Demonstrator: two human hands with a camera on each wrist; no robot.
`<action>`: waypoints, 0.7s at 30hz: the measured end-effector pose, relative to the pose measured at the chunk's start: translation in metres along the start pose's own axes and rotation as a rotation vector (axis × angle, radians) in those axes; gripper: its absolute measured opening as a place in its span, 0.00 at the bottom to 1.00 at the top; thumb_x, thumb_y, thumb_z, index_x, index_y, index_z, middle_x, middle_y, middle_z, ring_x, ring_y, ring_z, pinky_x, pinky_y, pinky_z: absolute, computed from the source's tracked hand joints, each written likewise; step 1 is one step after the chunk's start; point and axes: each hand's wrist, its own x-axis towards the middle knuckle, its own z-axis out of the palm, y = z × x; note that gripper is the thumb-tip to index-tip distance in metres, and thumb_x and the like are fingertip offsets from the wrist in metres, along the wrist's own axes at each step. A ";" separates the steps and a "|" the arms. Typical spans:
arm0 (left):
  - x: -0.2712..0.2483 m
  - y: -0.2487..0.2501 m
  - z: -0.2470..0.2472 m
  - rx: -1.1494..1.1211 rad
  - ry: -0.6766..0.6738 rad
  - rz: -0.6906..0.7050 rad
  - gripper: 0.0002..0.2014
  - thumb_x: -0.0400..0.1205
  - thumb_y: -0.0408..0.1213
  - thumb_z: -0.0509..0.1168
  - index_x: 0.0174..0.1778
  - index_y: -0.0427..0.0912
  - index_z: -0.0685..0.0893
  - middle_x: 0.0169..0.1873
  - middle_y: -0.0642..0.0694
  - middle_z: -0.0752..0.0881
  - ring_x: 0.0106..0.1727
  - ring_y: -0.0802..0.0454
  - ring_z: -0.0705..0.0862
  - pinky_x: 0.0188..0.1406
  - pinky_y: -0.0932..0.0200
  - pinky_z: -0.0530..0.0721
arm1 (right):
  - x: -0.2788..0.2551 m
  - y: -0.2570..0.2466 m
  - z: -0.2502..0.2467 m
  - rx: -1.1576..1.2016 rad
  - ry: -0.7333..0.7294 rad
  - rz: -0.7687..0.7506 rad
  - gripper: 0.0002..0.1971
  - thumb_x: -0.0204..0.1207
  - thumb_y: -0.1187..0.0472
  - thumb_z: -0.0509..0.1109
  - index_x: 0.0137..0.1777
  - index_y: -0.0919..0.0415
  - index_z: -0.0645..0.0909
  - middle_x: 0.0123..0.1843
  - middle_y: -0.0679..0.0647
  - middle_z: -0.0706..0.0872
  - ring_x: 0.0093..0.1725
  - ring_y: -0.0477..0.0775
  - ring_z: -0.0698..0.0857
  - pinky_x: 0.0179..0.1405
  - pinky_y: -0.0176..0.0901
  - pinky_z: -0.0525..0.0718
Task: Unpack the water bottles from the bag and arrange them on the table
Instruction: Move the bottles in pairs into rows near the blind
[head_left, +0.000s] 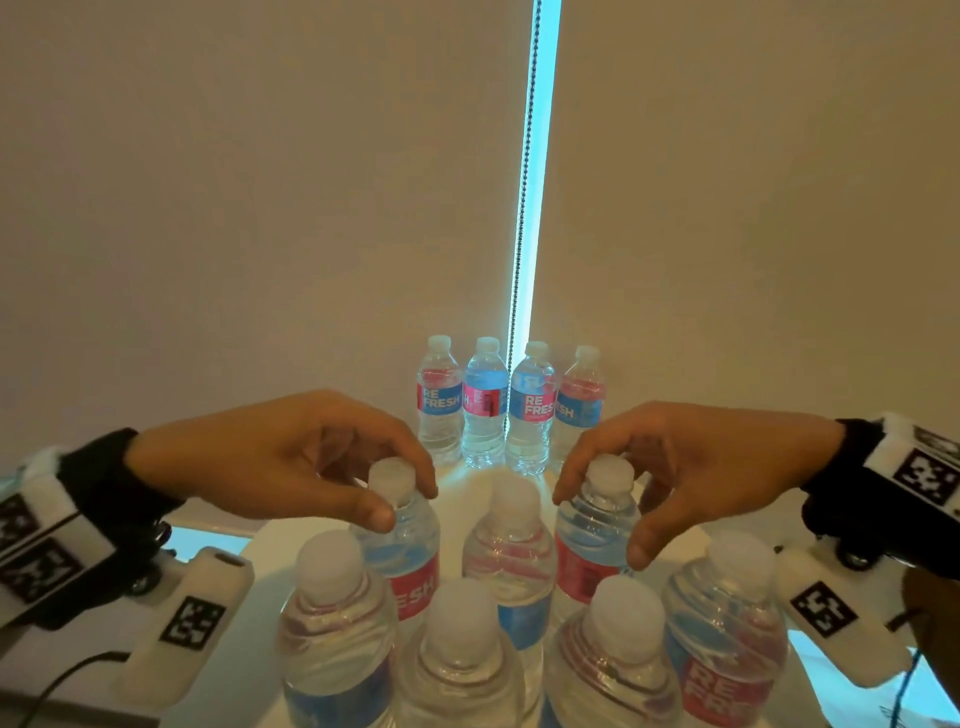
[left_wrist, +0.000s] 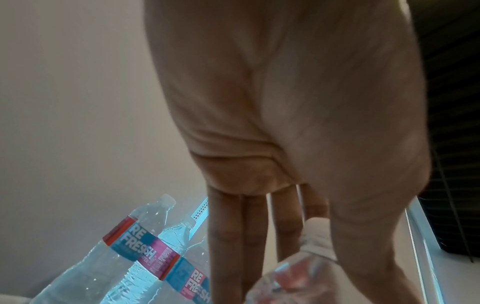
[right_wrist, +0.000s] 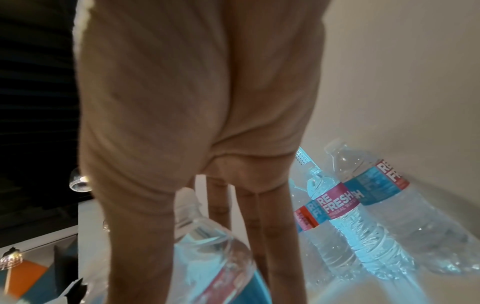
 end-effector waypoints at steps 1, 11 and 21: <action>0.000 -0.001 0.000 -0.017 0.022 0.004 0.15 0.77 0.31 0.73 0.60 0.41 0.87 0.57 0.39 0.91 0.57 0.41 0.91 0.53 0.53 0.90 | 0.000 0.002 0.000 0.003 0.006 -0.006 0.25 0.67 0.67 0.84 0.63 0.56 0.83 0.61 0.51 0.89 0.60 0.55 0.90 0.49 0.62 0.92; 0.024 -0.010 -0.021 0.082 0.200 -0.021 0.12 0.78 0.39 0.74 0.55 0.41 0.89 0.50 0.47 0.94 0.51 0.47 0.93 0.54 0.54 0.90 | 0.026 0.005 -0.031 0.065 0.200 -0.035 0.21 0.70 0.68 0.82 0.61 0.61 0.81 0.58 0.60 0.87 0.51 0.62 0.91 0.47 0.50 0.91; 0.092 -0.035 -0.044 0.509 0.468 -0.095 0.16 0.76 0.50 0.75 0.49 0.40 0.91 0.40 0.48 0.92 0.41 0.49 0.91 0.42 0.48 0.90 | 0.110 0.023 -0.032 -0.020 0.445 0.084 0.20 0.68 0.57 0.84 0.55 0.59 0.79 0.51 0.55 0.88 0.32 0.45 0.91 0.33 0.43 0.91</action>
